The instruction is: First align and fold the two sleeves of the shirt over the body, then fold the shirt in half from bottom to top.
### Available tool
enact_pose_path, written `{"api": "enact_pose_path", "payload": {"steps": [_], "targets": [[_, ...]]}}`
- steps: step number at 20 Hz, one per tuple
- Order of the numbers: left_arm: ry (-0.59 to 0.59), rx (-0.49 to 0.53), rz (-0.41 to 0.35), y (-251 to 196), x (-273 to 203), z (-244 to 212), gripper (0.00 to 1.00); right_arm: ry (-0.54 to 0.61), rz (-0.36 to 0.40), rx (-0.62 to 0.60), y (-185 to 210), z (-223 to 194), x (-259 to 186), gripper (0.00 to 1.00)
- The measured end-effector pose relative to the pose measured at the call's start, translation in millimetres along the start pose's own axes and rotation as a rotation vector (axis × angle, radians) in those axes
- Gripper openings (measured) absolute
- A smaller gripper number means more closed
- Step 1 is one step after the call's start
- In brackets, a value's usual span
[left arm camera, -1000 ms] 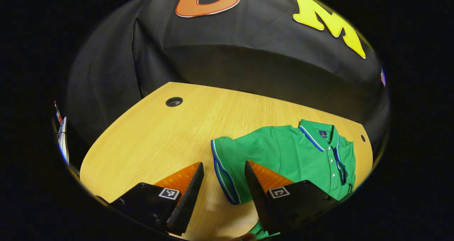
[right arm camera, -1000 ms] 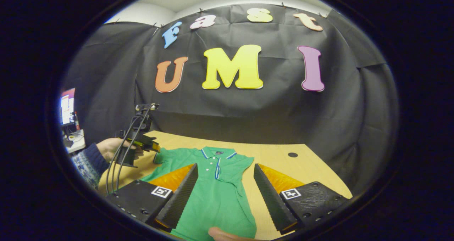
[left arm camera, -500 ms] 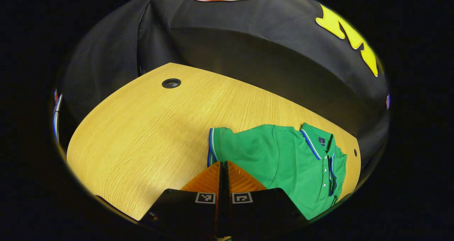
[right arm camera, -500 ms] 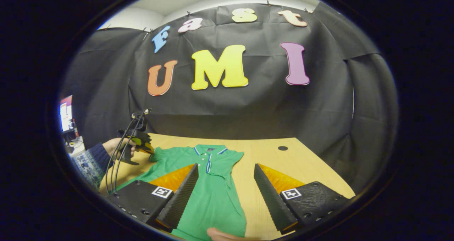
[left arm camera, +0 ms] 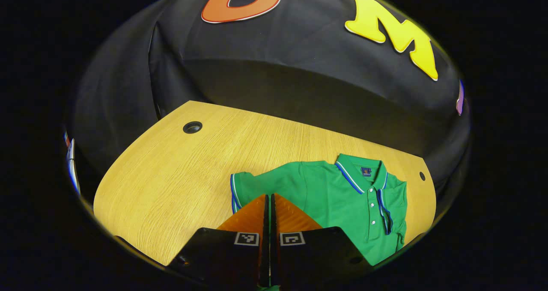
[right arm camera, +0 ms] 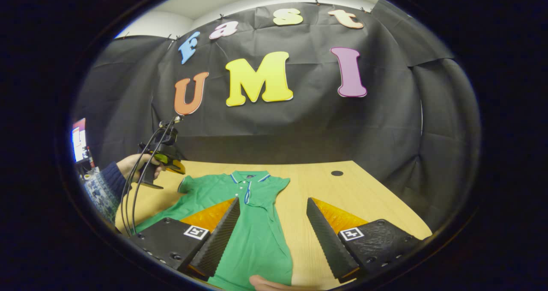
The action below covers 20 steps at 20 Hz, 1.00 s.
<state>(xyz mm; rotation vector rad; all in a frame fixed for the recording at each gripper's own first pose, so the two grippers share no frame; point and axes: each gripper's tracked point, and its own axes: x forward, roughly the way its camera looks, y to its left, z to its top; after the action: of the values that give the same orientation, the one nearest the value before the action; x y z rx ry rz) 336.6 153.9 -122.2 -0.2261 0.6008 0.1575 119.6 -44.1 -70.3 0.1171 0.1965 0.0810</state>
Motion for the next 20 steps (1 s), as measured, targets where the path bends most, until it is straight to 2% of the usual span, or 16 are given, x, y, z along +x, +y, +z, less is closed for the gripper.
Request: {"api": "enact_pose_path", "payload": {"steps": [1,2,3,4,6,7,8,10,12,14,20], "targets": [[0.025,-0.013,-0.003,2.1,3.9,-7.5,0.08,0.006,0.001,0.0,-0.2,-1.6,-0.5,0.95],[0.051,-0.018,0.009,10.0,7.8,-16.8,0.24,0.012,0.001,-0.001,-0.3,-4.6,-0.3,0.95],[0.069,-0.022,0.027,16.7,11.4,-22.7,0.48,0.015,0.001,-0.002,-0.4,-5.8,0.5,0.95],[0.082,-0.031,0.033,18.8,15.0,-26.8,0.54,0.017,0.002,-0.003,-0.3,-7.6,1.4,0.96],[0.086,-0.05,0.025,18.9,20.9,-30.3,0.54,0.017,0.006,0.001,0.7,-8.0,2.2,0.95],[0.089,-0.053,0.021,18.3,24.7,-32.0,0.65,0.019,0.004,0.003,-0.4,-8.6,2.7,0.95],[0.092,-0.052,0.008,15.3,27.8,-33.9,0.59,0.022,0.003,0.006,-0.8,-11.0,3.2,0.96],[0.104,-0.041,-0.01,13.5,34.7,-36.1,0.25,0.027,-0.004,0.013,-4.7,-12.9,3.8,0.95],[0.086,-0.06,-0.013,13.8,36.9,-31.4,0.1,0.027,-0.011,0.023,-8.8,-13.2,2.5,0.95],[0.072,-0.046,-0.002,14.0,34.3,-28.5,0.03,0.027,-0.017,0.03,-12.4,-13.4,1.7,0.95],[0.049,-0.018,-0.075,-28.3,18.0,-16.1,0.03,0.032,-0.022,0.06,-19.5,-17.1,1.6,0.96]]}}
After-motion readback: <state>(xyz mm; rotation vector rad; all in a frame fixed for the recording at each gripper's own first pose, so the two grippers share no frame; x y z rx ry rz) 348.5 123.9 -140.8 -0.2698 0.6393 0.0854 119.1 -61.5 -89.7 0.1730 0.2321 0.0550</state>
